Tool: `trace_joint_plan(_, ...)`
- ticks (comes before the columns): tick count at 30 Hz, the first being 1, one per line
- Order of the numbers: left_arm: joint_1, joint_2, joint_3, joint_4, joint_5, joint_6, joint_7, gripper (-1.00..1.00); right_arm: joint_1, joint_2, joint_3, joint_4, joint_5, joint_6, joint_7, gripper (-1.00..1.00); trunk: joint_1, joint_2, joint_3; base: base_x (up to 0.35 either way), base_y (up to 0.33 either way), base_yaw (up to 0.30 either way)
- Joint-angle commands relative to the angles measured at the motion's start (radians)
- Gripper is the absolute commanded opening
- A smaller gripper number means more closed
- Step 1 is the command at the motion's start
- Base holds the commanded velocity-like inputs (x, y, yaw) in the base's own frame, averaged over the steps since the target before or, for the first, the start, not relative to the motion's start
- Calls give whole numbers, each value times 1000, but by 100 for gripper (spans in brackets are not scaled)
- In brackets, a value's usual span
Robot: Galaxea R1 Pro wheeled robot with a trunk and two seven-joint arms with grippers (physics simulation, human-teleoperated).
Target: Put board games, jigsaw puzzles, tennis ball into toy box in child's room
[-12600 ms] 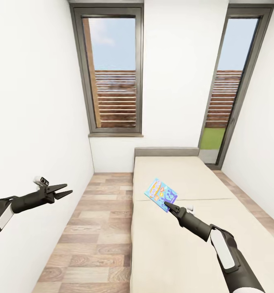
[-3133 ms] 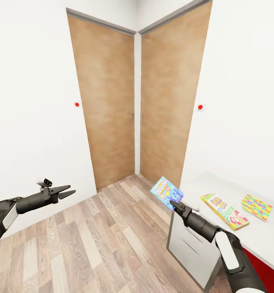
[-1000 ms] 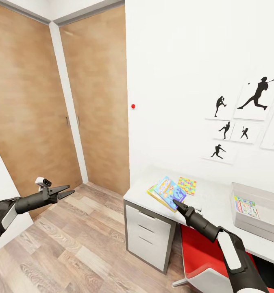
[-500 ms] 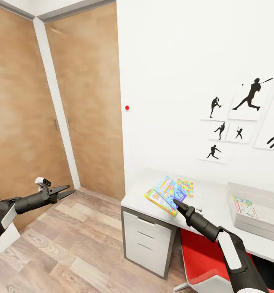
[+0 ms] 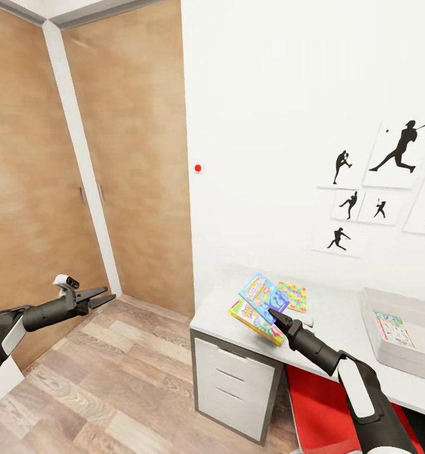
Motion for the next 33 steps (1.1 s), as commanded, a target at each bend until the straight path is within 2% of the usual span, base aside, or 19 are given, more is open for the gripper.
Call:
trace_joint_plan(1, 0, 1, -1, 0, 1, 11, -3, 100, -1, 0, -1, 0, -2, 6, 2, -100, 0, -1, -1, 15, 9, -214)
trace_joint_plan(27, 0, 6, 2, 1, 3, 13, -3, 100, -1, 0, -2, 1, -3, 7, 0, -100, 0, -1, -1, 1, 1, -271)
trace_joint_plan(33, 0, 6, 1, 1, 2, 14, -3, 100, -1, 0, -1, 1, -3, 7, 1, -100, 0, -1, -1, 0, 0, -107)
